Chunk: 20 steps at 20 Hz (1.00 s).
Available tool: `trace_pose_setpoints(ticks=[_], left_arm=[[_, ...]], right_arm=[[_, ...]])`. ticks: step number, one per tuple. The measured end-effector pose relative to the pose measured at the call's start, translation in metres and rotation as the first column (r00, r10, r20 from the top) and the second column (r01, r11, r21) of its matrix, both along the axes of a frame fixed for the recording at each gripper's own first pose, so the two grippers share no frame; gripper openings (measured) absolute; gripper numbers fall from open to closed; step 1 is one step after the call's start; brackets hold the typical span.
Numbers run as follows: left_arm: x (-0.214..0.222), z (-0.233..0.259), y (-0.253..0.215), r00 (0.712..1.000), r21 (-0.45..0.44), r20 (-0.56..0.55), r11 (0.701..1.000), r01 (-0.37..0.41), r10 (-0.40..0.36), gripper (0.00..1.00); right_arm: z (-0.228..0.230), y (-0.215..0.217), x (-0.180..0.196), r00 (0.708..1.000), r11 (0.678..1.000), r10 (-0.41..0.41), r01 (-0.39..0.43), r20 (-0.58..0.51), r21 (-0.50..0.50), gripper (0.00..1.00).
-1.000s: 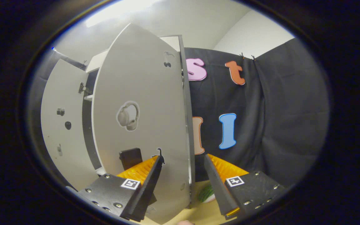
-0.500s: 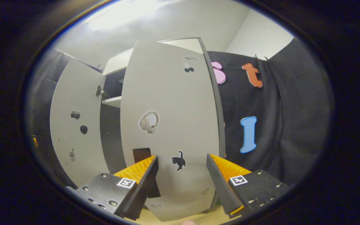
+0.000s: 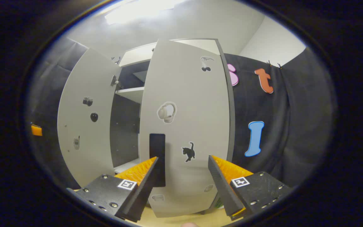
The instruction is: Grasp the bottle in the cabinet with the left hand and place it on the coaster, then close the right door with the right hand and the left door with the left hand.
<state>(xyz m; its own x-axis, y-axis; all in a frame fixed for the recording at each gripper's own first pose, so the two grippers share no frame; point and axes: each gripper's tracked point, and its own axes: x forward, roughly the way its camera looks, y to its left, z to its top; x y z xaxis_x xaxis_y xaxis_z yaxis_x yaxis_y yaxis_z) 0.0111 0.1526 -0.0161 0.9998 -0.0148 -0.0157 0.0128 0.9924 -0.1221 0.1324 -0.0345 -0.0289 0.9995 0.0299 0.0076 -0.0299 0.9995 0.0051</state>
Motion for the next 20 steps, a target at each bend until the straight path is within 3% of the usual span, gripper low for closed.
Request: trace_pose_setpoints(ticks=[2,5,6,7,9,10,12,13,14,16,17,18,19,20], left_arm=[[0.013,-0.007,0.011,1.000,0.033,-0.014,0.999,0.001,-0.001,0.95],[0.034,-0.021,0.037,0.999,0.105,-0.036,0.994,-0.034,0.038,0.95],[0.041,-0.022,0.044,0.998,0.117,-0.034,0.992,-0.047,0.051,0.95],[0.048,-0.024,0.049,0.998,0.117,-0.038,0.992,-0.049,0.053,0.90],[0.066,-0.028,0.052,0.998,0.086,-0.044,0.996,-0.037,0.041,0.95],[0.076,-0.029,0.050,0.998,0.052,-0.050,0.998,-0.022,0.024,0.95],[0.092,-0.032,0.038,0.998,-0.018,-0.059,0.999,0.035,-0.036,0.95],[0.102,-0.029,0.031,0.997,-0.038,-0.055,0.998,0.056,-0.058,0.91],[0.110,-0.025,0.027,0.996,-0.043,-0.044,0.996,0.078,-0.079,0.95],[0.124,-0.017,0.012,0.990,-0.029,-0.019,0.990,0.138,-0.139,0.95],[0.127,-0.012,-0.004,0.981,-0.030,0.001,0.980,0.196,-0.196,0.95],[0.122,-0.007,-0.006,0.978,-0.020,0.017,0.978,0.206,-0.206,0.95],[0.128,-0.001,-0.014,0.973,-0.001,0.045,0.974,0.227,-0.226,0.89],[0.125,0.001,-0.021,0.967,0.016,0.042,0.968,0.251,-0.252,0.89]], right_arm=[[-0.005,-0.002,-0.006,1.000,1.000,0.000,0.000,0.002,0.009,0.89],[-0.011,-0.007,-0.013,1.000,1.000,-0.002,0.002,0.003,0.021,0.93],[-0.012,-0.009,-0.014,1.000,1.000,-0.007,0.007,-0.002,0.017,0.89],[-0.015,-0.012,-0.014,1.000,1.000,-0.020,0.020,-0.007,0.011,0.89],[-0.018,-0.016,-0.013,0.999,0.999,-0.042,0.042,-0.018,0.003,0.93],[-0.019,-0.018,-0.012,0.998,0.999,-0.053,0.053,-0.023,0.004,0.89],[-0.022,-0.019,-0.011,0.997,0.997,-0.070,0.070,-0.027,0.011,0.93],[-0.024,-0.020,-0.010,0.996,0.996,-0.081,0.082,-0.032,0.017,0.89],[-0.024,-0.020,-0.010,0.995,0.996,-0.091,0.092,-0.036,0.021,0.93],[-0.024,-0.021,-0.010,0.993,0.993,-0.114,0.115,-0.033,0.009,0.89],[-0.023,-0.021,-0.012,0.992,0.993,-0.122,0.122,-0.028,0.001,0.93],[-0.023,-0.021,-0.014,0.991,0.991,-0.132,0.132,-0.027,-0.005,0.93],[-0.023,-0.023,-0.018,0.989,0.989,-0.148,0.148,-0.027,-0.006,0.93],[-0.022,-0.024,-0.022,0.986,0.987,-0.162,0.162,-0.030,0.000,0.93]])
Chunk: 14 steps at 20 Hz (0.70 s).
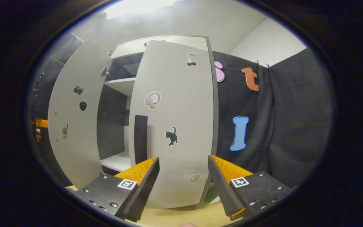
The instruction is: Grasp the bottle in the cabinet with the left hand and place it on the coaster, then close the right door with the right hand and the left door with the left hand.
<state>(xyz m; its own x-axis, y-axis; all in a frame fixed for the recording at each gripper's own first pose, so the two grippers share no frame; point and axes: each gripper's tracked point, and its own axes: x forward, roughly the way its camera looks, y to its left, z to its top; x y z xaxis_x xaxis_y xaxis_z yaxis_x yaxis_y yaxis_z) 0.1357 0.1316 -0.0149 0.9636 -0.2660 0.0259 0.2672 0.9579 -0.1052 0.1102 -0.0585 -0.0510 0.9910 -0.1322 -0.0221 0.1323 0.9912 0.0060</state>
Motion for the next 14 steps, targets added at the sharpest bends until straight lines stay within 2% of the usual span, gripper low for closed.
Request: trace_pose_setpoints(ticks=[3,4,5,6,7,8,9,11,12,13,14], left_arm=[[-0.001,-0.005,-0.018,0.998,0.013,-0.026,0.998,0.060,-0.059,0.93],[-0.002,-0.002,-0.024,0.997,0.010,-0.021,0.997,0.075,-0.074,0.94],[-0.004,-0.001,-0.032,0.996,0.011,-0.021,0.996,0.087,-0.087,0.88],[-0.004,0.000,-0.039,0.996,0.007,-0.014,0.996,0.091,-0.091,0.93],[-0.004,0.000,-0.044,0.995,0.013,-0.018,0.996,0.094,-0.093,0.88],[-0.004,0.000,-0.049,0.996,0.017,-0.016,0.996,0.091,-0.091,0.93],[-0.005,0.002,-0.052,0.996,0.030,-0.012,0.996,0.089,-0.088,0.93],[-0.001,0.007,-0.055,0.997,0.057,0.000,0.996,0.074,-0.074,0.93],[0.000,0.008,-0.054,0.998,0.065,0.005,0.996,0.063,-0.064,0.87],[0.001,0.009,-0.053,0.999,0.066,0.004,0.996,0.054,-0.054,0.93],[0.002,0.009,-0.053,0.999,0.065,0.001,0.997,0.049,-0.049,0.93]], right_arm=[[0.010,0.004,-0.011,1.000,0.999,-0.012,0.012,0.017,0.033,0.93],[0.014,0.005,-0.016,1.000,0.999,-0.013,0.012,0.026,0.036,0.89],[0.016,0.006,-0.020,0.999,0.999,-0.013,0.012,0.030,0.037,0.89],[0.019,0.007,-0.023,1.000,0.999,-0.012,0.011,0.029,0.033,0.89],[0.020,0.006,-0.027,1.000,1.000,-0.012,0.011,0.023,0.027,0.89],[0.022,0.004,-0.032,1.000,1.000,-0.015,0.015,0.021,0.016,0.89],[0.024,0.002,-0.037,1.000,1.000,-0.015,0.015,0.022,0.004,0.93],[0.026,-0.005,-0.043,1.000,1.000,-0.017,0.017,0.020,-0.005,0.93],[0.026,-0.010,-0.047,1.000,1.000,-0.022,0.022,0.016,-0.003,0.89],[0.026,-0.015,-0.051,1.000,1.000,-0.029,0.030,0.011,-0.005,0.93],[0.026,-0.023,-0.055,0.999,0.999,-0.046,0.046,0.010,-0.017,0.93]])
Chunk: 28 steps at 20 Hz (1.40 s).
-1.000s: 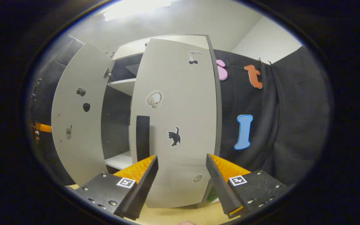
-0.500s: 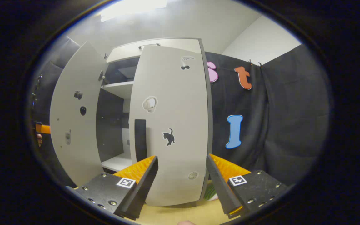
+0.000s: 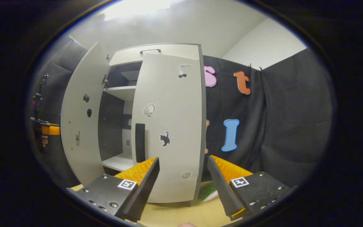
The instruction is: Grasp the bottle in the cabinet with the left hand and place it on the coaster, then close the right door with the right hand and the left door with the left hand.
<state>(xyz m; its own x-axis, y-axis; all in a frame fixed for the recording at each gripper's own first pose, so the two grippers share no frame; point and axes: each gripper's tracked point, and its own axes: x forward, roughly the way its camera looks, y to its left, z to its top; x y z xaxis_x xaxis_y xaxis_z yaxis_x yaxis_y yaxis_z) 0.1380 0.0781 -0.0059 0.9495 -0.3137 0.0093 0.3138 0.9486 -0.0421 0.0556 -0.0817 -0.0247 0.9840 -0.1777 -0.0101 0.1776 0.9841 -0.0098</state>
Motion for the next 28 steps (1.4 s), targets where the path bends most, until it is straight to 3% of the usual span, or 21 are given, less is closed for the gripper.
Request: trace_pose_setpoints(ticks=[2,3,4,5,7,8,12,18,19,21,23,24,25,28], left_arm=[[0.002,0.001,-0.002,1.000,0.000,-0.009,1.000,0.002,-0.002,0.93],[0.004,0.001,-0.002,1.000,-0.003,-0.018,1.000,-0.001,0.001,0.93],[0.005,0.002,-0.003,1.000,-0.005,-0.025,1.000,-0.001,0.001,0.93],[0.007,0.003,-0.004,1.000,-0.009,-0.028,1.000,-0.002,0.002,0.93],[0.008,0.005,-0.011,1.000,-0.010,-0.031,1.000,0.004,-0.004,0.93],[0.008,0.005,-0.018,1.000,-0.009,-0.029,1.000,0.009,-0.009,0.93],[0.011,0.006,-0.045,0.999,0.010,-0.016,0.999,0.045,-0.044,0.93],[0.012,0.000,-0.090,0.996,0.002,-0.030,0.997,0.081,-0.081,0.93],[0.009,-0.001,-0.098,0.996,0.013,-0.025,0.996,0.084,-0.084,0.94],[0.011,-0.002,-0.105,0.998,0.039,-0.012,0.998,0.059,-0.058,0.89],[0.012,0.002,-0.109,0.999,0.045,0.010,0.998,0.032,-0.033,0.94],[0.011,0.005,-0.110,0.999,0.041,0.024,0.999,0.022,-0.023,0.89],[0.009,0.006,-0.112,0.999,0.035,0.032,0.999,0.011,-0.012,0.94],[0.004,0.003,-0.127,1.000,0.007,0.014,1.000,0.012,-0.012,0.95]], right_arm=[[0.005,-0.009,-0.007,1.000,1.000,-0.010,0.010,0.005,-0.025,0.88],[0.008,-0.012,-0.008,1.000,1.000,-0.013,0.013,0.010,-0.024,0.93],[0.010,-0.016,-0.010,1.000,1.000,-0.017,0.017,0.012,-0.017,0.89],[0.011,-0.019,-0.012,1.000,1.000,-0.023,0.023,0.014,-0.011,0.93],[0.013,-0.021,-0.015,1.000,1.000,-0.024,0.024,0.016,-0.012,0.93],[0.013,-0.021,-0.018,1.000,1.000,-0.019,0.019,0.015,-0.017,0.89],[0.014,-0.028,-0.026,1.000,0.999,-0.021,0.021,-0.002,-0.030,0.93],[0.016,-0.042,-0.041,0.999,0.998,-0.029,0.028,-0.020,-0.049,0.89],[0.016,-0.046,-0.044,0.999,0.998,-0.035,0.034,-0.020,-0.053,0.93],[0.013,-0.053,-0.048,0.999,0.997,-0.045,0.043,-0.023,-0.057,0.93],[0.012,-0.054,-0.051,0.999,0.998,-0.041,0.039,-0.028,-0.051,0.93],[0.013,-0.053,-0.052,0.999,0.998,-0.036,0.034,-0.028,-0.052,0.93],[0.014,-0.053,-0.052,0.999,0.998,-0.029,0.028,-0.026,-0.054,0.93],[0.019,-0.048,-0.051,1.000,0.999,-0.007,0.006,-0.020,-0.048,0.93]])
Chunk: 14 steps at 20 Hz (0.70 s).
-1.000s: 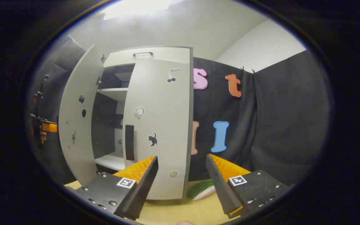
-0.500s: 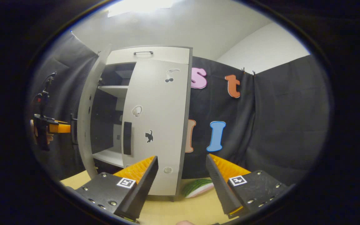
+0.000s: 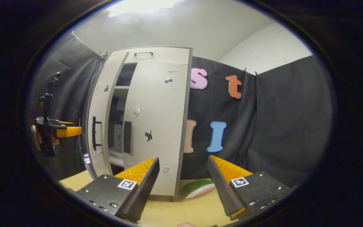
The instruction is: Grasp the bottle in the cabinet with the left hand and place it on the coaster, then close the right door with the right hand and the left door with the left hand.
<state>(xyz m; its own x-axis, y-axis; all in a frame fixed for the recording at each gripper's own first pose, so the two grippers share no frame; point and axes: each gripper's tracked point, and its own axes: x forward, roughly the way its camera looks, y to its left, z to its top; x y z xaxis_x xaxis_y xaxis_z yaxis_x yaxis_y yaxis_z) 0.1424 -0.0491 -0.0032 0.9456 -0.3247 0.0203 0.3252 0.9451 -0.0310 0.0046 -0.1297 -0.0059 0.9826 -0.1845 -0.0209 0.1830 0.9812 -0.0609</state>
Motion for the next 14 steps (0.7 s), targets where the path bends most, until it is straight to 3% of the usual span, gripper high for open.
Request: trace_pose_setpoints(ticks=[3,7,8,14], left_arm=[[-0.009,-0.008,-0.004,1.000,0.015,-0.027,1.000,-0.012,0.013,0.95],[-0.025,-0.013,-0.011,0.999,0.039,-0.036,0.999,-0.030,0.032,0.95],[-0.031,-0.014,-0.013,0.999,0.045,-0.041,0.998,-0.031,0.033,0.91],[-0.065,-0.011,-0.011,0.996,0.035,-0.036,0.996,-0.079,0.080,0.95]], right_arm=[[0.005,0.009,0.005,1.000,1.000,0.028,-0.028,0.005,0.013,0.89],[0.013,0.022,0.012,0.998,0.997,0.050,-0.051,0.032,0.056,0.93],[0.014,0.025,0.012,0.998,0.996,0.056,-0.058,0.038,0.061,0.93],[0.012,0.049,-0.005,0.989,0.989,0.143,-0.144,0.040,0.039,0.93]])
